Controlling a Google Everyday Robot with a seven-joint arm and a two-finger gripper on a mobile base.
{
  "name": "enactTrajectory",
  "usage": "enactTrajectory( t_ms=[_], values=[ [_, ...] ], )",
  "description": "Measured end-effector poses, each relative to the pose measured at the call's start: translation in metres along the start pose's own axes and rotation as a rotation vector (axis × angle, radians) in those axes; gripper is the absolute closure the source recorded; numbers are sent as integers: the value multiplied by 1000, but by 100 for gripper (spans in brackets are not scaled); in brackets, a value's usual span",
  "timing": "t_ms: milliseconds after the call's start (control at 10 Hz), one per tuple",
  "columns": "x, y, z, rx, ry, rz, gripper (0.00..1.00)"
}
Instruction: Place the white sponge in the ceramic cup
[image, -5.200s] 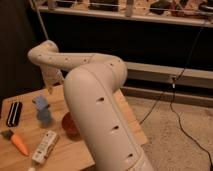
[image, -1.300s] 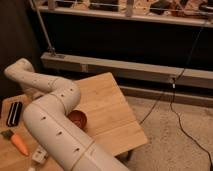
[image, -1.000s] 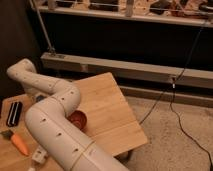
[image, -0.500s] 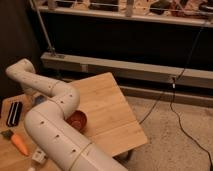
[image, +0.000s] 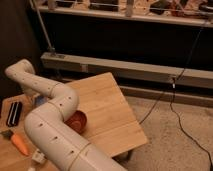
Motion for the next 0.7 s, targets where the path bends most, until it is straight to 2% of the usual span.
enactTrajectory(
  t_ms=[200,300,500,600,700],
  values=[
    [1,2,3,-3,9,0,59],
    [3,1,4,-2,14,5,71],
    [5,-3,-2,11,24,27,91],
    [5,-9,-13,36,29,40,98],
    [3,-15,-32,59,18,53,100]
  ],
)
